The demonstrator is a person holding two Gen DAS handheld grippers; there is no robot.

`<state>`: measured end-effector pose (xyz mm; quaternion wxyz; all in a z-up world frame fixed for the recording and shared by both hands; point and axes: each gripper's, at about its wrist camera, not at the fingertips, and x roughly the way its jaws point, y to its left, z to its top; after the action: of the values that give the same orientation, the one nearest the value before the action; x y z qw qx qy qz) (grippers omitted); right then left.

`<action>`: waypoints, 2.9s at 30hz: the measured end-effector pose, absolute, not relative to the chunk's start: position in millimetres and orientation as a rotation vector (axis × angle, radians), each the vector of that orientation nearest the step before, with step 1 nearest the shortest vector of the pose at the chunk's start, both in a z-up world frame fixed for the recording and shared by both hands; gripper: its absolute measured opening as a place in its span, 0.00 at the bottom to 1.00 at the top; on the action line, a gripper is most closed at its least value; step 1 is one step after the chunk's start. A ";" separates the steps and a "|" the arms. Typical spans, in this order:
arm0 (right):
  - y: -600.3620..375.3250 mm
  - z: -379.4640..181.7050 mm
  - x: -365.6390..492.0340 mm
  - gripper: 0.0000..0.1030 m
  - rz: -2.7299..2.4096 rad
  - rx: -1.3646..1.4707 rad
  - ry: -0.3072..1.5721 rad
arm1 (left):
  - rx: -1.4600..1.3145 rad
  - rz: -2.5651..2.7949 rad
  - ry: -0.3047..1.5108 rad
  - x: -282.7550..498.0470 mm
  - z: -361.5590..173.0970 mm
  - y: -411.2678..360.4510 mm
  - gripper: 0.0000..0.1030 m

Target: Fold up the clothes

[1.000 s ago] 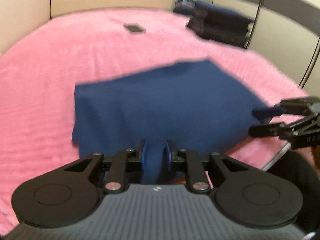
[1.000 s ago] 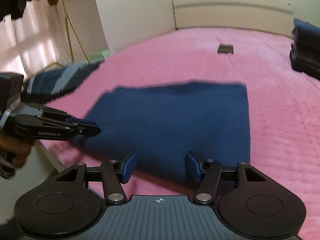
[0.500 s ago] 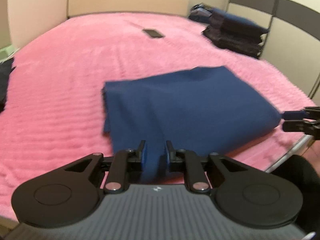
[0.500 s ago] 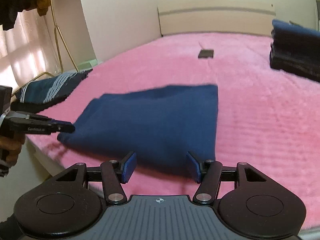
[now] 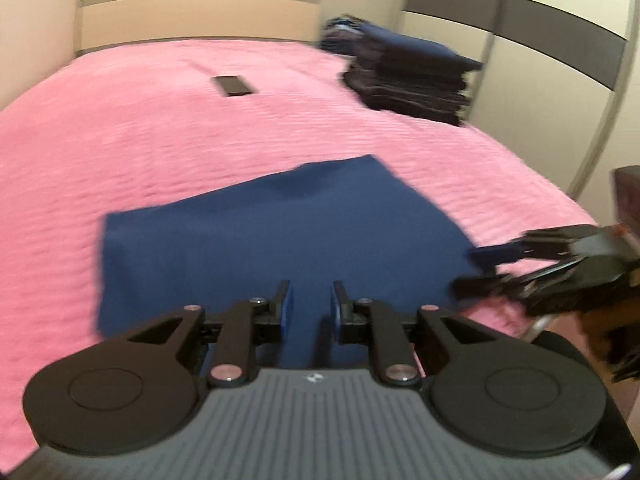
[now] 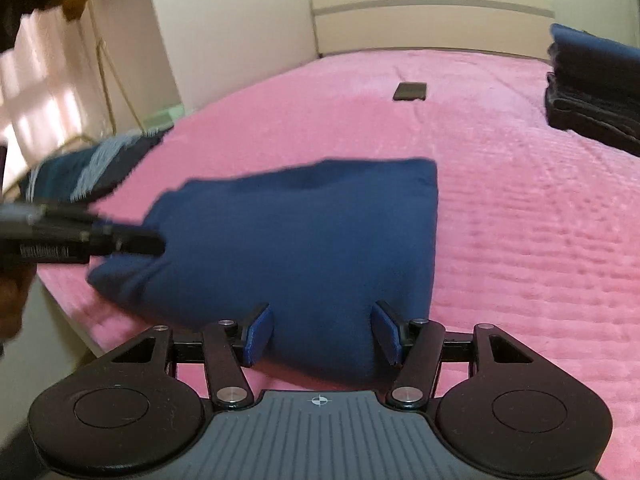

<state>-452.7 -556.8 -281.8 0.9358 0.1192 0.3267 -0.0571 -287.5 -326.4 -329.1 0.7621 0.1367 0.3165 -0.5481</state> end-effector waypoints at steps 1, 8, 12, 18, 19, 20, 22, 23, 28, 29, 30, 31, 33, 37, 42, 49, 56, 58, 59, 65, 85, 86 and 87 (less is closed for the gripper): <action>-557.7 -278.9 -452.6 0.57 -0.115 0.245 0.665 | 0.310 -1.189 0.687 -286.6 -330.7 -329.6 0.14; -570.0 -279.6 -426.2 0.57 -0.044 0.091 0.740 | 0.401 -1.162 0.677 -279.7 -342.0 -351.5 0.19; -590.5 -275.5 -400.8 0.57 -0.052 0.084 0.729 | 0.434 -1.140 0.679 -268.2 -347.6 -359.1 0.19; -619.3 -288.3 -354.1 0.57 -0.053 0.066 0.750 | 0.429 -1.088 0.708 -227.5 -353.4 -355.3 0.20; -624.9 -289.4 -348.1 0.57 -0.055 0.072 0.750 | 0.428 -1.080 0.713 -220.7 -354.4 -354.6 0.19; -630.4 -291.2 -342.0 0.57 -0.059 0.080 0.752 | 0.427 -1.071 0.718 -213.9 -355.4 -354.0 0.19; -641.0 -295.3 -331.3 0.57 -0.065 0.099 0.759 | 0.424 -1.068 0.725 -205.1 -356.8 -353.9 0.15; -647.5 -297.7 -325.3 0.57 -0.070 0.116 0.760 | 0.423 -1.070 0.727 -201.9 -357.4 -354.2 0.14; -664.8 -295.9 -310.7 0.57 -0.115 0.152 0.762 | 0.401 -1.052 0.739 -189.6 -354.3 -359.4 0.13; -661.8 -291.1 -311.9 0.57 -0.127 0.142 0.752 | 0.398 -1.040 0.734 -186.6 -352.2 -360.2 0.13; -656.6 -286.0 -314.6 0.57 -0.128 0.127 0.735 | 0.391 -1.031 0.731 -183.1 -350.4 -361.1 0.15; -651.9 -283.7 -316.0 0.57 -0.115 0.115 0.729 | 0.377 -1.030 0.734 -178.5 -349.4 -362.6 0.15; -642.5 -283.9 -316.9 0.57 -0.068 0.089 0.739 | 0.359 -1.027 0.752 -168.4 -350.5 -367.9 0.15; -657.4 -297.5 -318.3 0.57 -0.104 0.127 0.753 | 0.384 -0.993 0.772 -149.0 -362.5 -374.1 0.15; -696.4 -300.7 -314.2 0.57 -0.214 0.221 0.739 | 0.372 -0.971 0.773 -130.2 -366.2 -367.8 0.15; -673.0 -270.6 -315.6 0.57 -0.127 0.193 0.685 | 0.330 -1.007 0.763 -132.5 -350.9 -372.5 0.14; -655.6 -279.3 -294.8 0.57 -0.075 0.127 0.739 | 0.431 -1.053 0.742 -144.9 -364.0 -402.5 0.17; -658.9 -280.8 -291.7 0.57 -0.095 0.120 0.746 | 0.441 -1.025 0.736 -137.4 -367.9 -404.3 0.18; -660.5 -281.6 -290.2 0.57 -0.106 0.116 0.749 | 0.443 -0.997 0.737 -130.2 -368.1 -402.8 0.18; -662.0 -277.2 -297.0 0.57 -0.138 0.113 0.738 | 0.401 -0.909 0.742 -109.6 -356.9 -377.3 0.17; -579.5 -256.2 -468.8 0.62 -0.160 0.015 0.714 | 0.481 -0.978 0.690 -216.1 -350.0 -270.3 0.20; -567.1 -250.6 -473.3 0.62 -0.158 -0.056 0.702 | 0.500 -0.982 0.659 -223.1 -344.8 -268.1 0.21; -554.2 -247.6 -476.4 0.62 -0.133 -0.115 0.685 | 0.522 -0.992 0.620 -232.3 -340.2 -267.9 0.24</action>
<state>-476.4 -554.2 -247.6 0.9382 -0.0564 0.3353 -0.0650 -232.3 -267.9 -340.2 0.8017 0.2436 0.2894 -0.4628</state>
